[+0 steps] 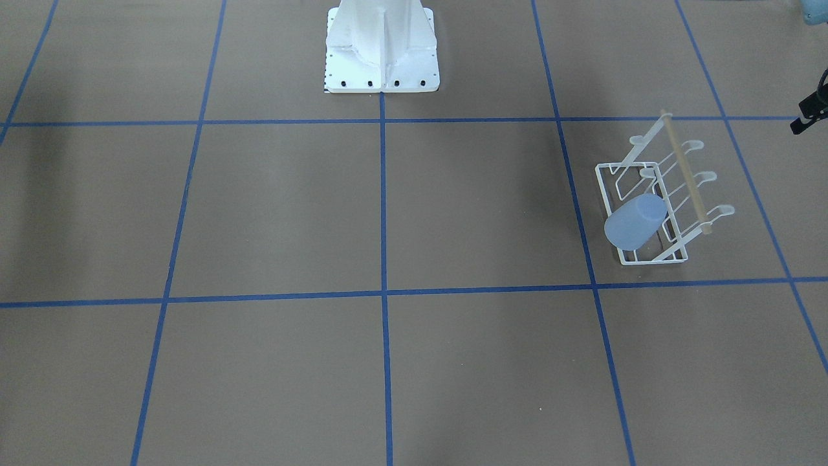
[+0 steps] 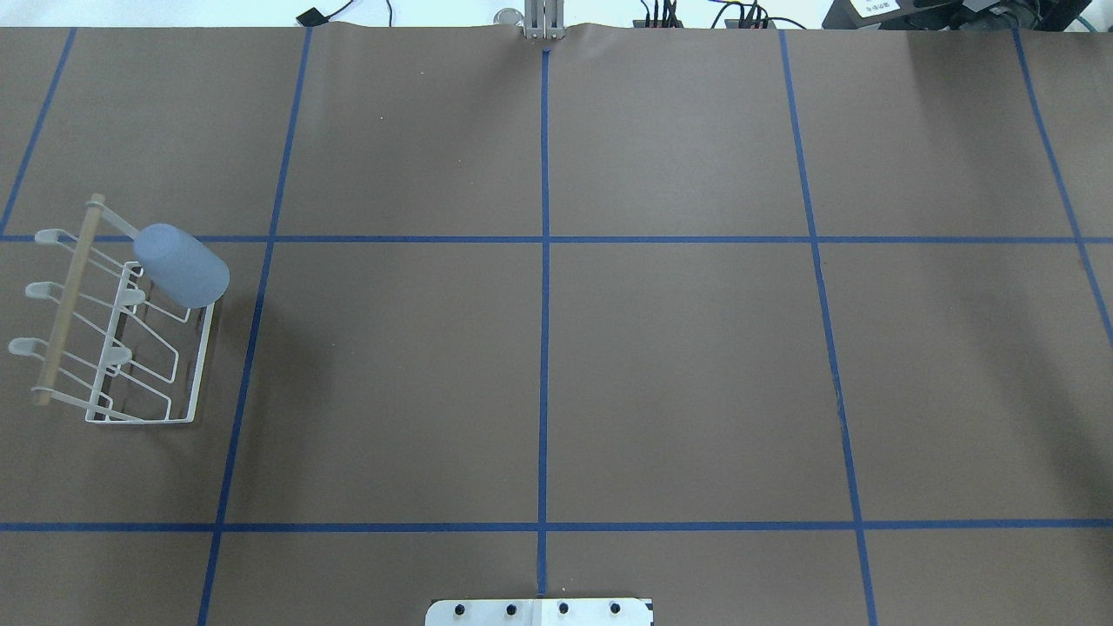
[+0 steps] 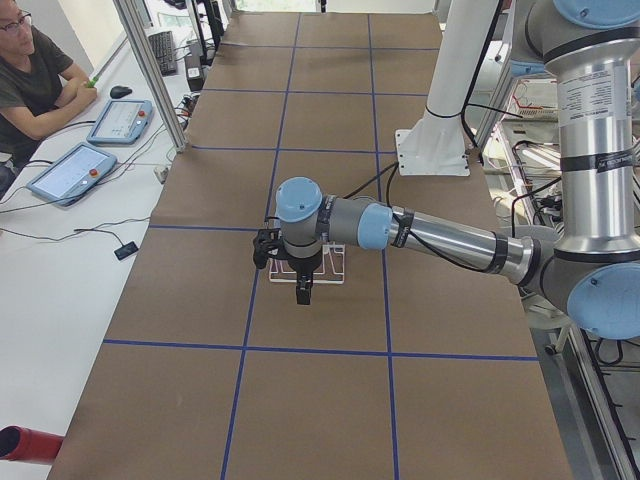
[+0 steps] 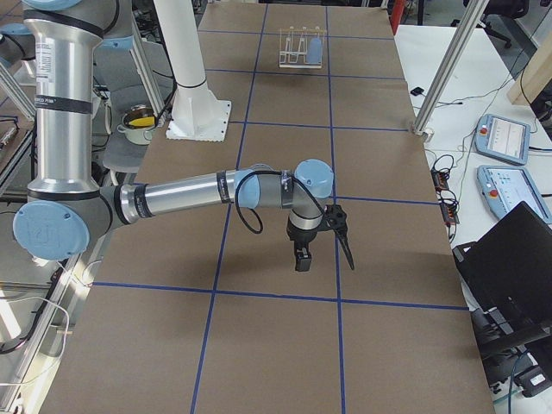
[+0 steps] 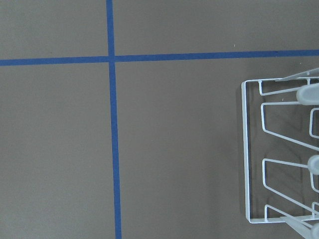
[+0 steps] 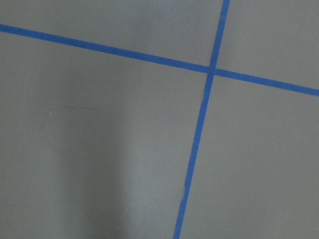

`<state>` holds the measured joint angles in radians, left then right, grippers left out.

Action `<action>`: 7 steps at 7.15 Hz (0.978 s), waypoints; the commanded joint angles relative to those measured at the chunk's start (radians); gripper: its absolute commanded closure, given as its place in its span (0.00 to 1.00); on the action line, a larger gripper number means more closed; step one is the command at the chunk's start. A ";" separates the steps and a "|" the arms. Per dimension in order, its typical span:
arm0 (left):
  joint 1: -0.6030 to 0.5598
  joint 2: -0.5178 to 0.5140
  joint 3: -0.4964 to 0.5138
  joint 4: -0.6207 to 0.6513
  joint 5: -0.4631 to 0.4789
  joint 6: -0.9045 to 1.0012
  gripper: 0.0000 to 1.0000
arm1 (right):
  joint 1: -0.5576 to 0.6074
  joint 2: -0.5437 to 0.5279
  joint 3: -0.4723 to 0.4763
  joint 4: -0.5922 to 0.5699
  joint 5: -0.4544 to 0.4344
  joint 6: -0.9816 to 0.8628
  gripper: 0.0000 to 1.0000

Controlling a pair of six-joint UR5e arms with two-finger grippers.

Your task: Hang cup on cup holder

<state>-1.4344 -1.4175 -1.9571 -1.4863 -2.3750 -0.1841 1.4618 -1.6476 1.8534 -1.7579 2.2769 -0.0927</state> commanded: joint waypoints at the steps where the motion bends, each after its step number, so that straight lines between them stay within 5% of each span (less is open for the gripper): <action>1: 0.000 0.003 -0.009 0.000 -0.003 -0.005 0.02 | -0.001 0.000 -0.003 0.000 -0.001 -0.002 0.00; 7: 0.000 0.000 -0.016 -0.009 -0.006 -0.006 0.02 | 0.002 -0.015 -0.007 -0.003 0.036 0.042 0.00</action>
<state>-1.4343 -1.4168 -1.9722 -1.4956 -2.3803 -0.1900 1.4622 -1.6593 1.8466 -1.7604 2.2933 -0.0737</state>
